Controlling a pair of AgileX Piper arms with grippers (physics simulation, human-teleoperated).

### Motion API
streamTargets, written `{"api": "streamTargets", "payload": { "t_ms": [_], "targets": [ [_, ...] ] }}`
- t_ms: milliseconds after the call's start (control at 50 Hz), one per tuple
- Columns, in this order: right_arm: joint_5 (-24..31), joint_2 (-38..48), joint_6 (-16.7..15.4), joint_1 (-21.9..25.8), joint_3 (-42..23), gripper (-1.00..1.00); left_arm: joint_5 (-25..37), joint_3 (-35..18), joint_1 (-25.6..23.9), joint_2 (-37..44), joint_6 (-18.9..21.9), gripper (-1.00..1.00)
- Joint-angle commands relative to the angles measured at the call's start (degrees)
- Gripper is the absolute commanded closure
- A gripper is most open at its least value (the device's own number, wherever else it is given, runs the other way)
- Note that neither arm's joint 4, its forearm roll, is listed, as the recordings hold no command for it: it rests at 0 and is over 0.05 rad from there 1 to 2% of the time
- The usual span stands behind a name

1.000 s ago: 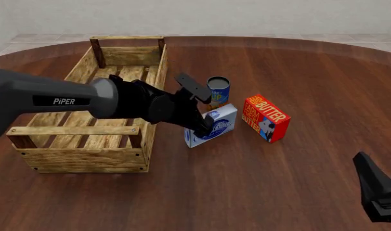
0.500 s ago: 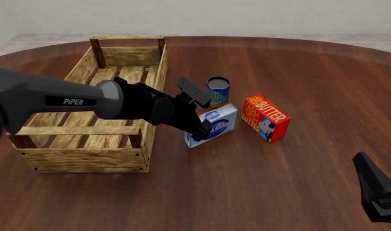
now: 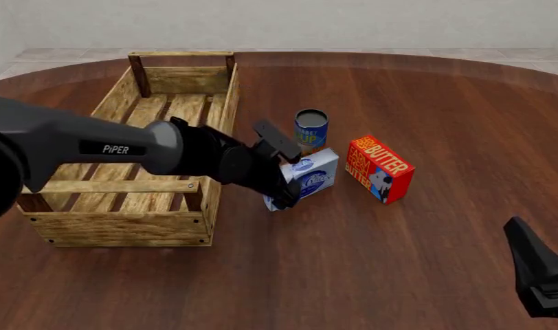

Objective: Pick up the cream cheese and put it in the tray.

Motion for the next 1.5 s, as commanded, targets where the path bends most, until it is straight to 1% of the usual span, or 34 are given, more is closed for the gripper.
{"api": "streamTargets", "payload": {
  "t_ms": [20, 120, 440, 460, 680, 860, 1060, 1120, 1320, 1440, 1500],
  "targets": [
    [-0.1, 0.0, 0.16, 0.0, 0.0, -1.0, 0.23, 0.08, -0.11, 1.04, 0.36, -1.0],
    [-0.1, 0.0, 0.11, -0.02, 0.0, -1.0, 1.19, 0.06, -0.02, 0.27, 0.41, -1.0],
    [-0.09, 0.0, 0.05, 0.03, 0.0, -1.0, 0.08, 0.21, -0.09, 0.29, -0.26, -1.0],
    [-0.11, 0.0, 0.0, 0.0, 0.0, -1.0, 0.14, 0.33, -0.18, 0.11, -0.31, 1.0],
    [-0.11, 0.0, 0.05, -0.06, 0.0, -1.0, -0.57, 0.62, -0.21, -0.19, -0.75, 1.0],
    [-0.1, 0.0, 0.05, -0.05, 0.0, -1.0, -2.54, 2.95, -1.02, -1.24, -1.41, 1.0],
    [-0.05, 0.0, 0.02, -0.02, 0.0, -1.0, -4.19, 6.23, -2.12, -5.33, -2.08, 1.0],
    [-0.02, 0.0, -0.04, -0.01, 0.0, -1.0, -4.97, 7.14, -2.27, -6.04, -1.58, 1.0],
    [0.12, 0.0, -0.08, 0.02, 0.0, -1.0, -5.72, 8.58, -2.69, -8.66, -1.84, 1.0],
    [0.09, 0.0, 0.01, 0.01, 0.0, -1.0, -6.89, 10.74, -3.46, -10.96, -2.62, 1.0],
    [0.14, 0.0, -0.06, 0.14, 0.0, -1.0, -6.82, 10.72, -2.83, -11.78, -2.88, 1.0]
  ]
}}
